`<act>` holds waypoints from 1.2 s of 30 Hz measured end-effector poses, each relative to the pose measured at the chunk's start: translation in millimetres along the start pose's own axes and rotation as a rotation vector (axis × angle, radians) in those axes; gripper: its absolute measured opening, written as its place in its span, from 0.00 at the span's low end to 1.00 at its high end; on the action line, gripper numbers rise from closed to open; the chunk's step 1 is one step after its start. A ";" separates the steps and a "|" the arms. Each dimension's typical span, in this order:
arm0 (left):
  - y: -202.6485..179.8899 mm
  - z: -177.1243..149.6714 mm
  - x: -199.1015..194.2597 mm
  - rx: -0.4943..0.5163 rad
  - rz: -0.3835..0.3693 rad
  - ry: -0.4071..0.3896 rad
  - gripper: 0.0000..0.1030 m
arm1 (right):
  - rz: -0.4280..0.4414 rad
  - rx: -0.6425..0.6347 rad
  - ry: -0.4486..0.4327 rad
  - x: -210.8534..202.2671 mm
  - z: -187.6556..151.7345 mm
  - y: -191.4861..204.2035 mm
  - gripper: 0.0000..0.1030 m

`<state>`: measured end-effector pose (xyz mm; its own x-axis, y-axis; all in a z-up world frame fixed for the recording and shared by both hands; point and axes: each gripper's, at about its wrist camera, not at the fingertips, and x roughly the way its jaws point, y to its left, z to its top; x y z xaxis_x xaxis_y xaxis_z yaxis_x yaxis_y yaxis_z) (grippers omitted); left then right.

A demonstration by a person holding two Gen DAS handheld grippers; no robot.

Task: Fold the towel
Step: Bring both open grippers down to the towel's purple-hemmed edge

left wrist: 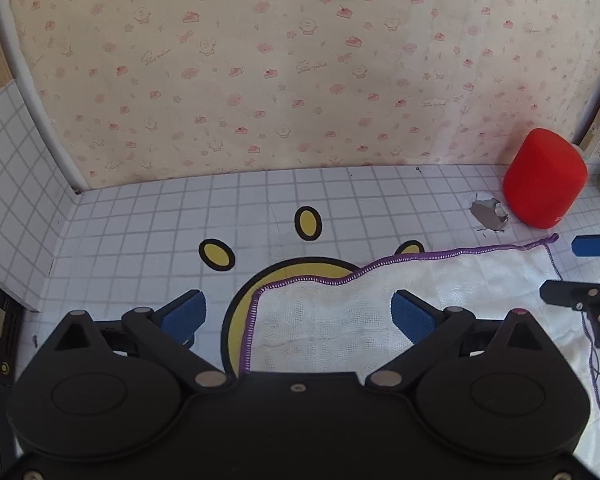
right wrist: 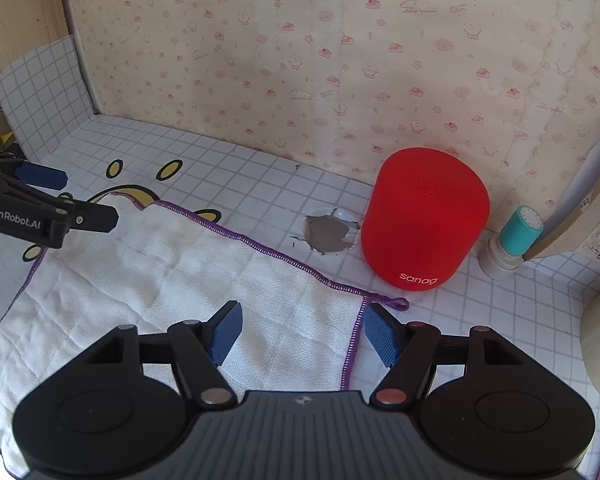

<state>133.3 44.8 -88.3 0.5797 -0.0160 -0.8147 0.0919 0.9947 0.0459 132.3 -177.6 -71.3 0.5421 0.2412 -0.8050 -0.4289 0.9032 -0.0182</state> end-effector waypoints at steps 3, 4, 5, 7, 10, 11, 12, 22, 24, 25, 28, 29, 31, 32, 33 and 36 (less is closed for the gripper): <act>-4.3 1.3 1.4 0.027 0.006 0.021 0.97 | 0.018 0.034 -0.010 -0.5 0.8 -9.7 0.65; -5.2 1.2 1.6 0.030 0.013 0.021 0.97 | 0.027 0.047 -0.012 0.0 0.8 -13.8 0.65; -6.2 1.3 1.9 0.032 0.022 0.021 0.97 | 0.036 0.059 -0.012 0.7 0.9 -17.6 0.65; -7.7 1.8 2.7 0.037 0.035 0.020 0.97 | 0.052 0.073 -0.010 3.8 0.9 -23.5 0.65; -6.1 3.8 3.3 0.035 0.024 0.014 0.97 | 0.053 0.073 -0.013 6.7 2.3 -28.1 0.65; -5.1 4.4 3.5 0.034 0.025 0.014 0.98 | 0.049 0.070 -0.015 6.6 3.2 -28.1 0.65; -4.3 4.9 4.1 0.038 0.028 0.016 0.98 | 0.049 0.072 -0.015 6.6 3.9 -28.0 0.65; 15.1 10.2 6.4 0.022 -0.043 0.006 0.95 | 0.015 0.090 -0.020 6.3 8.1 -21.2 0.65; 19.6 11.7 6.9 0.012 -0.069 0.009 0.94 | 0.000 0.096 -0.022 5.3 9.1 -20.1 0.65; 20.4 12.2 7.2 0.016 -0.078 0.009 0.92 | 0.001 0.100 -0.018 5.4 9.3 -19.4 0.65; 22.5 13.5 8.5 0.024 -0.092 0.011 0.90 | 0.000 0.116 -0.007 6.1 9.3 -18.2 0.65; 23.0 13.9 9.1 0.025 -0.096 0.015 0.90 | -0.001 0.119 -0.007 6.0 9.5 -17.7 0.65; 23.7 14.4 9.9 0.024 -0.109 0.021 0.90 | 0.002 0.122 -0.006 5.7 9.9 -16.4 0.65; 23.5 14.5 10.3 0.027 -0.109 0.021 0.90 | 0.003 0.123 -0.007 5.7 9.9 -15.3 0.65; 23.6 14.5 10.9 0.032 -0.108 0.022 0.90 | 0.003 0.122 -0.008 5.9 9.8 -14.5 0.65; 25.3 14.3 17.3 0.036 -0.127 0.041 0.90 | 0.005 0.120 -0.001 9.3 10.0 -13.2 0.65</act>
<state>157.2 68.2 -93.0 0.5278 -0.1370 -0.8383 0.1924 0.9805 -0.0392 150.3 -183.7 -72.6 0.5407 0.2457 -0.8045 -0.3422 0.9379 0.0565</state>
